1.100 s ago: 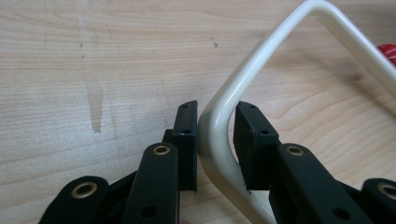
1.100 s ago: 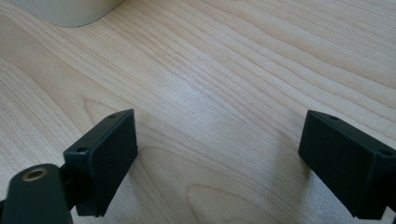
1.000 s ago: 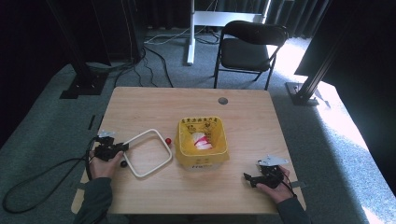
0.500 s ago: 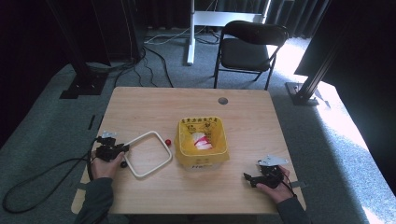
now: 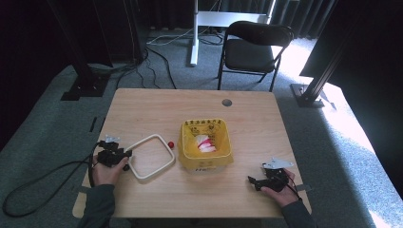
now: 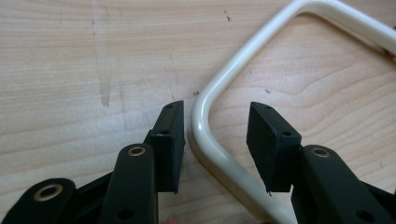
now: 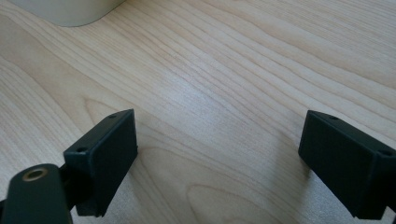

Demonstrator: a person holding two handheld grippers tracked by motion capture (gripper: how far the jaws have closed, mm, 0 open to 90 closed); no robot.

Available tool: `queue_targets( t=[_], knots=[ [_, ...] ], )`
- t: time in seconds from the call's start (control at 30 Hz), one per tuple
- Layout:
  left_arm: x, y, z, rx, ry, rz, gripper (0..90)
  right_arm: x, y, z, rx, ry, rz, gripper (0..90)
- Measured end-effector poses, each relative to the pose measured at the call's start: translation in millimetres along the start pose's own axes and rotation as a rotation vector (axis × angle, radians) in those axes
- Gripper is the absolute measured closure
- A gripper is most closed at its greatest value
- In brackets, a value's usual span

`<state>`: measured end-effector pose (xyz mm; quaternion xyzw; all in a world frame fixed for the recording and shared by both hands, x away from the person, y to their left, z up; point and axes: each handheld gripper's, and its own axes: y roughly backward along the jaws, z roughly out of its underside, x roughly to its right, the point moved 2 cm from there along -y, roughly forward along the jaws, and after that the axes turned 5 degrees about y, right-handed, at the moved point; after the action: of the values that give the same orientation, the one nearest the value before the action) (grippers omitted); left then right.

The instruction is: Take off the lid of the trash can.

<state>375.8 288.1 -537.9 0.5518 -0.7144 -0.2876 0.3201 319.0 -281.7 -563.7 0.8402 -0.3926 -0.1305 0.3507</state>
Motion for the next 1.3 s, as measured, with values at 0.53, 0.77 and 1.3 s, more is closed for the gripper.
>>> queue_targets(
  t=[0.53,0.77,1.3],
  knots=[
    [2.9,-8.6,-4.2,-0.017,-0.04,-0.04,70.3,-0.1,0.0,0.0,0.0,0.002,-0.001,11.0],
    [3.4,-11.4,-8.2,-0.009,-0.042,-0.03,71.8,0.0,0.0,0.0,0.0,0.002,-0.001,11.0],
    [17.0,1.8,-13.7,0.047,-0.042,0.006,54.6,-0.1,0.0,0.0,0.0,0.002,-0.001,11.0]
  ],
)
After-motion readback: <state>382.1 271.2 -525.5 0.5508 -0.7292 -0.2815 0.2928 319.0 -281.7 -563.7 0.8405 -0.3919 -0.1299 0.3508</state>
